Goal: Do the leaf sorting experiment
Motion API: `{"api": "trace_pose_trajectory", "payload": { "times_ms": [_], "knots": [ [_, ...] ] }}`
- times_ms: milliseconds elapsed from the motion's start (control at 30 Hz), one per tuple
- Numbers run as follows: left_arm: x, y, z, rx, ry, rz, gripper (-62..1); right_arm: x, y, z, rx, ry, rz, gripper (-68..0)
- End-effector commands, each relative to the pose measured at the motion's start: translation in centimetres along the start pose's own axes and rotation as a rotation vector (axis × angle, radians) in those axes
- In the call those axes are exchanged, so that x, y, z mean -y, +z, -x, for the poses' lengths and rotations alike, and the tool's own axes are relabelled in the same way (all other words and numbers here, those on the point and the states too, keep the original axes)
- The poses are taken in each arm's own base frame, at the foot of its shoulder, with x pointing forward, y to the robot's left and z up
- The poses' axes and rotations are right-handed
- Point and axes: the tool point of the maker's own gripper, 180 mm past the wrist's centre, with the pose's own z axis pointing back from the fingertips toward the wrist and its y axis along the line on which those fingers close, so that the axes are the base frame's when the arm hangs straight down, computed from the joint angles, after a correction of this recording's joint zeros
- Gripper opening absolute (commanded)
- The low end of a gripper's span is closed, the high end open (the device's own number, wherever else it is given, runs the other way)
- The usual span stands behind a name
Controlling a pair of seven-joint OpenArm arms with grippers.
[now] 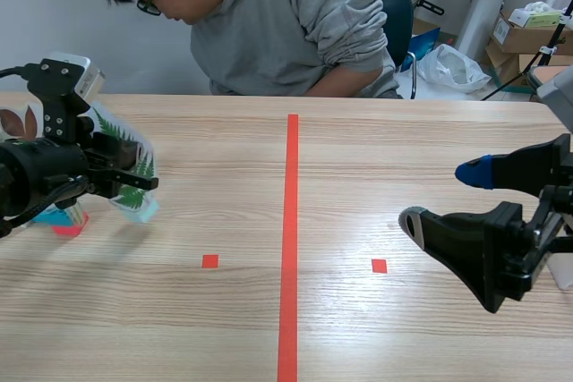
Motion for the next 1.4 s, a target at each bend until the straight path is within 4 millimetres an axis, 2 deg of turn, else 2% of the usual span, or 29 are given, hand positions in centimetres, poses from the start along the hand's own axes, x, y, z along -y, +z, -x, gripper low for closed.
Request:
{"api": "trace_pose_trajectory", "payload": {
  "times_ms": [0, 233, 500, 800, 1367],
  "knots": [
    [-0.8, 0.0, -1.4, 0.041, -0.014, -0.03, -57.3, 0.2, 0.2, -1.4, 0.037, 0.024, -0.002, -4.1],
    [-3.7, 0.4, -1.0, 0.016, -0.064, -0.148, -57.3, 0.2, 0.2, -1.4, 0.038, 0.024, -0.002, -4.1],
    [-6.3, 0.4, 1.4, -0.017, -0.091, -0.243, -57.3, 0.2, 0.2, -1.5, 0.042, 0.024, -0.002, -4.1],
    [-8.4, 0.6, 1.2, -0.016, -0.11, -0.336, -57.3, 0.2, 0.2, -1.6, 0.05, 0.023, -0.002, -4.1],
    [-8.2, 0.5, 1.6, -0.026, -0.114, -0.327, -57.3, 0.2, 0.2, -1.6, 0.05, 0.023, -0.002, -4.1]
  ]
}}
